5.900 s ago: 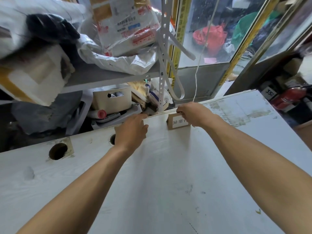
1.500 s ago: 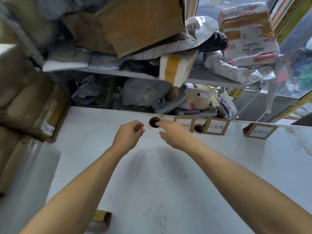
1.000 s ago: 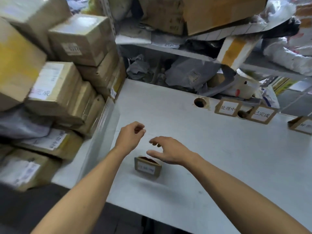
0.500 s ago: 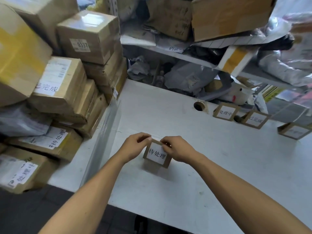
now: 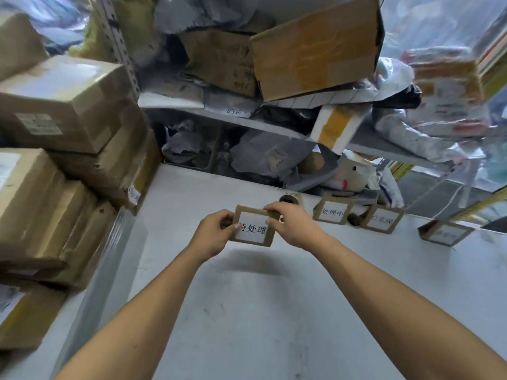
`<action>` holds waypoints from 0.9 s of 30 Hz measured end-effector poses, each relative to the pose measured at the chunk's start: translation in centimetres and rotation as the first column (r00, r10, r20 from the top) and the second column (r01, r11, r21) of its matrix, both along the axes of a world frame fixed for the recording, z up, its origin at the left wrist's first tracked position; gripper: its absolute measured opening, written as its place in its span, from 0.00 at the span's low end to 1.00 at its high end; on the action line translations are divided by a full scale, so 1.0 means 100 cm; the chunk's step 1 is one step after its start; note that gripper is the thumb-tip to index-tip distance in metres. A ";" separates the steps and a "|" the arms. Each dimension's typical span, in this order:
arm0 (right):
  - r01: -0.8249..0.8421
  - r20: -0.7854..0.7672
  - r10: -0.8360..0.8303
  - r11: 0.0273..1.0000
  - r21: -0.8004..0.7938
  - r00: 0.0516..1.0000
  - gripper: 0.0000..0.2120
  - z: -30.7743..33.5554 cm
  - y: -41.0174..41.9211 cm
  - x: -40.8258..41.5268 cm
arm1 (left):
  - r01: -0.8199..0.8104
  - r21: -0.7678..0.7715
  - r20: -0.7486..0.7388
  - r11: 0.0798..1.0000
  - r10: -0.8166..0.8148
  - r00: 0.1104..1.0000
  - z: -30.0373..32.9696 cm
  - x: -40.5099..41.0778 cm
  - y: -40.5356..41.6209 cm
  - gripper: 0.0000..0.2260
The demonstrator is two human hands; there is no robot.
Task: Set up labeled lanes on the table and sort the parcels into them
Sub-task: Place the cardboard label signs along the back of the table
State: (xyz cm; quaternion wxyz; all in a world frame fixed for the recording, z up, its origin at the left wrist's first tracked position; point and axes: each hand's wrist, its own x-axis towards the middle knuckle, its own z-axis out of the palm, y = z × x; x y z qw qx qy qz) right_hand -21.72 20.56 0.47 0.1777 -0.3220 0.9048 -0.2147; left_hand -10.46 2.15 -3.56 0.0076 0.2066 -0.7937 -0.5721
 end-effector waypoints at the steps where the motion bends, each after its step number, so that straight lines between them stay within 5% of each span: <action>1: 0.023 -0.001 -0.023 1.000 -0.004 1.000 0.15 -0.004 0.001 -0.014 | -0.006 0.002 0.001 1.000 0.006 1.000 -0.001 -0.013 -0.001 0.05; 9: 0.185 -0.003 -0.189 0.969 -0.165 0.982 0.12 -0.046 -0.002 -0.097 | -0.040 -0.119 0.027 0.992 0.043 0.999 -0.029 -0.108 -0.005 0.05; 27: 0.122 -0.041 -0.130 0.980 -0.156 0.991 0.15 -0.094 0.003 -0.135 | -0.061 -0.324 0.117 0.944 0.104 0.988 -0.080 -0.158 0.001 0.05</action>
